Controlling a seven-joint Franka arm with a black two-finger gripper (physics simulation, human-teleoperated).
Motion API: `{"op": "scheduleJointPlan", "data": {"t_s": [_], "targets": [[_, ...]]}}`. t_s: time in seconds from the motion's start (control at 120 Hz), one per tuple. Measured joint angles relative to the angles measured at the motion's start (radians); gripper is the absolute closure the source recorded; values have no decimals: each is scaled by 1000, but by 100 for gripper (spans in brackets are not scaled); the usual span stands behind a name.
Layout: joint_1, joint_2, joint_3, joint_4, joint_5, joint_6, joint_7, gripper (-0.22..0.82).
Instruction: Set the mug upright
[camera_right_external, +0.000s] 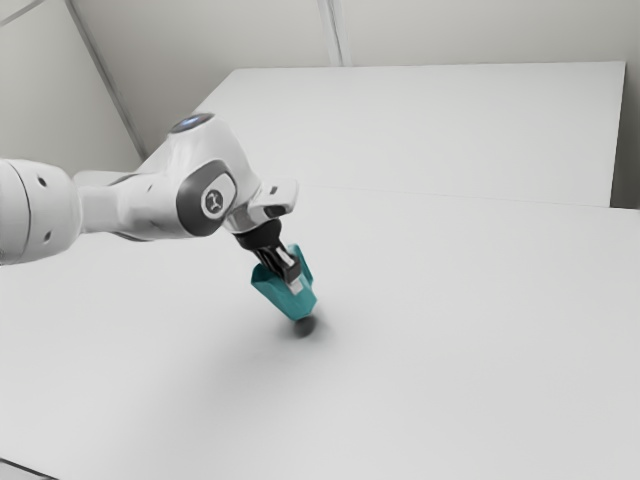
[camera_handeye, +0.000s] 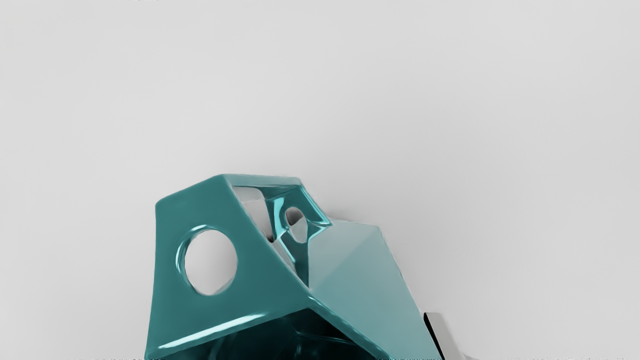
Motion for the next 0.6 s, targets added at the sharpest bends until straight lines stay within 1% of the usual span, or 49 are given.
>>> {"op": "scheduleJointPlan", "data": {"t_s": [0.167, 0.292, 0.375, 0.6], "targets": [[-42, 60, 5, 39, 207, 15, -62, 79], [11, 104, 6, 47, 303, 23, -104, 79], [29, 115, 6, 48, 344, 24, -128, 79], [16, 142, 6, 51, 389, 24, -181, 79]]}}
